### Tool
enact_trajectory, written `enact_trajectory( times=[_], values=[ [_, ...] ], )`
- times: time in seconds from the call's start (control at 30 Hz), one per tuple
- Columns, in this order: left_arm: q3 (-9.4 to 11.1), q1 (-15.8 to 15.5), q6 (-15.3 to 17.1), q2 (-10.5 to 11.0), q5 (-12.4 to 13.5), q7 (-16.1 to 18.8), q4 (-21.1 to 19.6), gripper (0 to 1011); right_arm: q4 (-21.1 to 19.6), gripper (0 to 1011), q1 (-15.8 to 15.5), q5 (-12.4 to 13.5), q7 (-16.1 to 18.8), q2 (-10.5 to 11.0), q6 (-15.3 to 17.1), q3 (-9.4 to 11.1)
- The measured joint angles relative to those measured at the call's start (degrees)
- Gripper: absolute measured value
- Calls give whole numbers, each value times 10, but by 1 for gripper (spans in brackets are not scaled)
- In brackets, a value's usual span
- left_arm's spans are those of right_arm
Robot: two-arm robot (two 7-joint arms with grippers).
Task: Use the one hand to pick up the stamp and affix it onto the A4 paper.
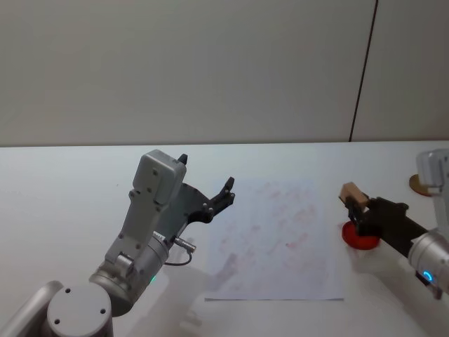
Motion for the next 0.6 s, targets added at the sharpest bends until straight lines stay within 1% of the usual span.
enact_trajectory(
  times=[0.23,0.4,0.6],
  values=[
    [0,0,0,0,0,0,0,993,-21,219,0,-5,32,-2,-1,-8],
    [0,0,0,0,0,0,0,993,-32,220,2,-9,62,-7,9,-17],
    [0,0,0,0,0,0,0,993,-33,220,6,-18,93,-15,25,-30]
  ],
)
